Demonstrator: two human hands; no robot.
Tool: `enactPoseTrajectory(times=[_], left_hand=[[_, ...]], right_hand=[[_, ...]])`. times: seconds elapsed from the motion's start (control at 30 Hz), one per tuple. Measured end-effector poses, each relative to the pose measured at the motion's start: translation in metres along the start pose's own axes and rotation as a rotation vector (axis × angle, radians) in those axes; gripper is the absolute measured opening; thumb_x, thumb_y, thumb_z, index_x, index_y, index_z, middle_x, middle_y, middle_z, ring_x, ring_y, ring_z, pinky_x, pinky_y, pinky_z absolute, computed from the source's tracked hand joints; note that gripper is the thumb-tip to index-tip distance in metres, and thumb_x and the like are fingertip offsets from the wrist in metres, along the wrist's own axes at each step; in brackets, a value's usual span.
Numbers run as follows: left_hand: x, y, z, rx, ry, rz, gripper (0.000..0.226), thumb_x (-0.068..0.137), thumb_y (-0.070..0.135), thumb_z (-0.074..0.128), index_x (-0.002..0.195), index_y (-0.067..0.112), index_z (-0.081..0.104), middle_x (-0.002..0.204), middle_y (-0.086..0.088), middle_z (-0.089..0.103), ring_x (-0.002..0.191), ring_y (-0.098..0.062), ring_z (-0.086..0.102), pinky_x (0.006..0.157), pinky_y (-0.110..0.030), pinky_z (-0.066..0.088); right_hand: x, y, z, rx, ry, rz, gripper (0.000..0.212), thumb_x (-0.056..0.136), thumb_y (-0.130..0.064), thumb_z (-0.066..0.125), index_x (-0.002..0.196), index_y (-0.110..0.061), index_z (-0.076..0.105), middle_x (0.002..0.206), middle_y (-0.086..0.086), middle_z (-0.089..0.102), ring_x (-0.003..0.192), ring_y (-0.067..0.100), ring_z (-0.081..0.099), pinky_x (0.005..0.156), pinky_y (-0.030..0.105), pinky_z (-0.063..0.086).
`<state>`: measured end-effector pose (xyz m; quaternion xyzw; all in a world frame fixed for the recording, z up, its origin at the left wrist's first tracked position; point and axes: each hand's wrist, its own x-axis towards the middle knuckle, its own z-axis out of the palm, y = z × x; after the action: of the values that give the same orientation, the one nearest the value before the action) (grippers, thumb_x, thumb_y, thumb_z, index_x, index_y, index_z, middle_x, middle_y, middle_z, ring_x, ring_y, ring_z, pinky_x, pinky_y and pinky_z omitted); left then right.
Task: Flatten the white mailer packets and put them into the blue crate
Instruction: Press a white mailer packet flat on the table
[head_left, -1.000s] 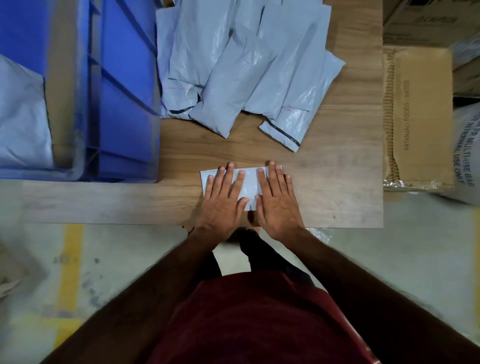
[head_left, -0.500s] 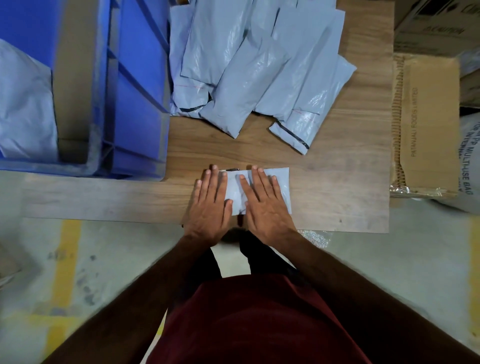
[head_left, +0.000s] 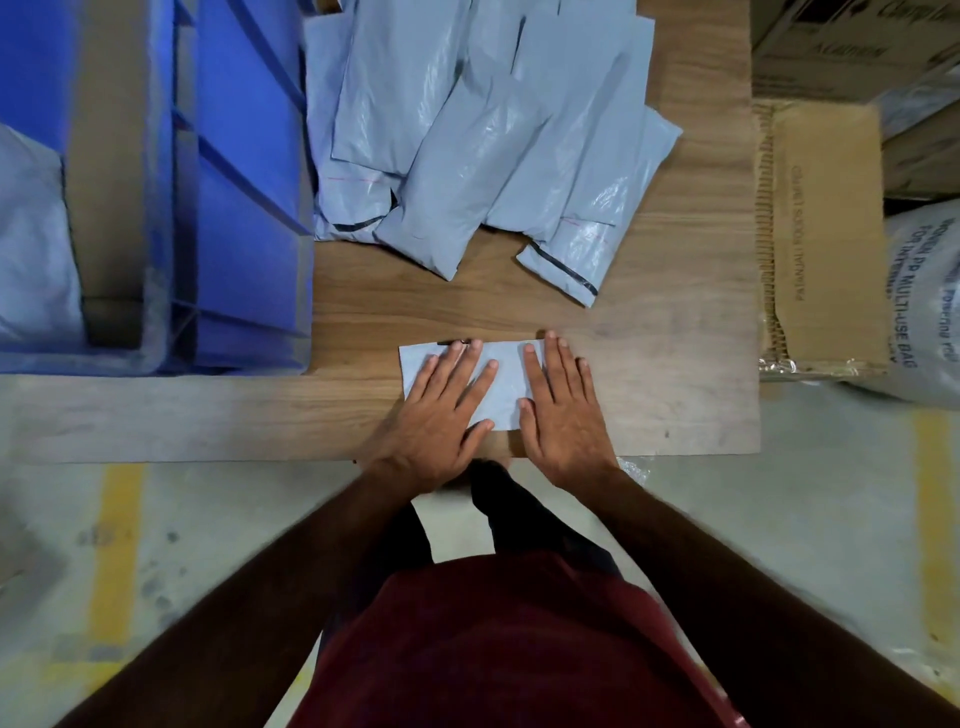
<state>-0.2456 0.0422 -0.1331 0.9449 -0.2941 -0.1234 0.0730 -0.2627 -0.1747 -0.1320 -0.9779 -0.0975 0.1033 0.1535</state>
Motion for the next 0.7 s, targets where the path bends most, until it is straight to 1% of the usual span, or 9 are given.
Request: enactPoseTrajectory(times=[0.13, 0.2, 0.3, 0.4, 0.47, 0.53, 0.6, 0.7], left_hand=[[0.002, 0.001, -0.003, -0.022, -0.041, -0.024, 0.075, 0.105, 0.052, 0.036, 0.163, 0.015, 0.006, 0.17, -0.012, -0.002, 0.157, -0.03, -0.001, 0.125, -0.051, 0.013], [0.002, -0.001, -0.008, -0.006, -0.052, 0.006, 0.078, 0.104, 0.056, 0.033, 0.163, 0.015, 0.004, 0.17, -0.013, -0.002, 0.157, -0.031, 0.001, 0.125, -0.051, 0.013], [-0.008, -0.016, -0.014, 0.016, -0.049, 0.043, 0.083, 0.102, 0.062, 0.033, 0.163, 0.016, 0.003, 0.169, -0.018, -0.005, 0.157, -0.032, -0.001, 0.126, -0.049, 0.01], [-0.024, -0.034, -0.014, 0.012, -0.068, 0.044, 0.078, 0.104, 0.054, 0.034, 0.163, 0.018, 0.0, 0.169, -0.016, -0.005, 0.157, -0.029, -0.004, 0.126, -0.049, 0.014], [-0.026, -0.038, -0.013, 0.047, -0.063, 0.063, 0.074, 0.104, 0.047, 0.032, 0.163, 0.018, -0.003, 0.169, -0.017, -0.002, 0.157, -0.031, 0.001, 0.125, -0.049, 0.018], [-0.024, -0.037, -0.015, 0.085, -0.034, 0.075, 0.071, 0.105, 0.039, 0.028, 0.162, 0.017, -0.006, 0.169, -0.02, 0.004, 0.156, -0.034, 0.011, 0.123, -0.049, 0.024], [-0.022, -0.036, -0.02, 0.1, -0.005, 0.077, 0.068, 0.106, 0.033, 0.027, 0.162, 0.014, -0.006, 0.168, -0.023, 0.005, 0.154, -0.036, 0.019, 0.121, -0.047, 0.029], [-0.02, -0.033, -0.028, 0.071, 0.059, 0.092, 0.073, 0.106, 0.024, 0.037, 0.161, 0.009, -0.008, 0.166, -0.029, 0.003, 0.15, -0.041, 0.028, 0.117, -0.047, 0.038]], right_hand=[[0.003, 0.004, 0.001, -0.001, -0.036, -0.021, 0.069, 0.104, -0.031, 0.037, 0.163, -0.012, 0.006, 0.17, 0.013, -0.005, 0.157, 0.027, -0.007, 0.126, 0.053, 0.01], [0.003, 0.001, 0.0, -0.005, -0.052, 0.0, 0.069, 0.104, -0.032, 0.035, 0.163, -0.012, 0.006, 0.17, 0.013, -0.005, 0.157, 0.027, -0.007, 0.125, 0.054, 0.011], [0.001, -0.004, -0.007, 0.018, -0.059, -0.003, 0.071, 0.103, -0.037, 0.036, 0.163, -0.012, 0.009, 0.17, 0.014, -0.002, 0.157, 0.028, -0.006, 0.125, 0.054, 0.009], [-0.005, -0.009, -0.011, 0.018, -0.065, -0.113, 0.077, 0.101, -0.047, 0.042, 0.163, -0.012, 0.012, 0.17, 0.015, 0.0, 0.157, 0.027, -0.005, 0.126, 0.052, 0.006], [-0.007, -0.012, -0.009, -0.016, -0.087, -0.145, 0.084, 0.099, -0.05, 0.047, 0.163, -0.012, 0.01, 0.17, 0.016, -0.001, 0.157, 0.028, -0.005, 0.127, 0.052, 0.006], [-0.006, -0.017, -0.007, -0.038, -0.085, -0.124, 0.085, 0.096, -0.047, 0.051, 0.163, -0.011, 0.012, 0.169, 0.018, 0.003, 0.157, 0.031, -0.001, 0.126, 0.053, 0.01], [-0.002, -0.022, -0.007, -0.063, -0.084, -0.104, 0.081, 0.094, -0.038, 0.052, 0.162, -0.011, 0.017, 0.168, 0.02, 0.009, 0.157, 0.033, 0.006, 0.124, 0.054, 0.016], [0.004, -0.027, -0.01, -0.137, -0.099, -0.097, 0.085, 0.089, -0.028, 0.054, 0.162, -0.01, 0.013, 0.167, 0.022, 0.011, 0.154, 0.036, 0.018, 0.123, 0.053, 0.021]])
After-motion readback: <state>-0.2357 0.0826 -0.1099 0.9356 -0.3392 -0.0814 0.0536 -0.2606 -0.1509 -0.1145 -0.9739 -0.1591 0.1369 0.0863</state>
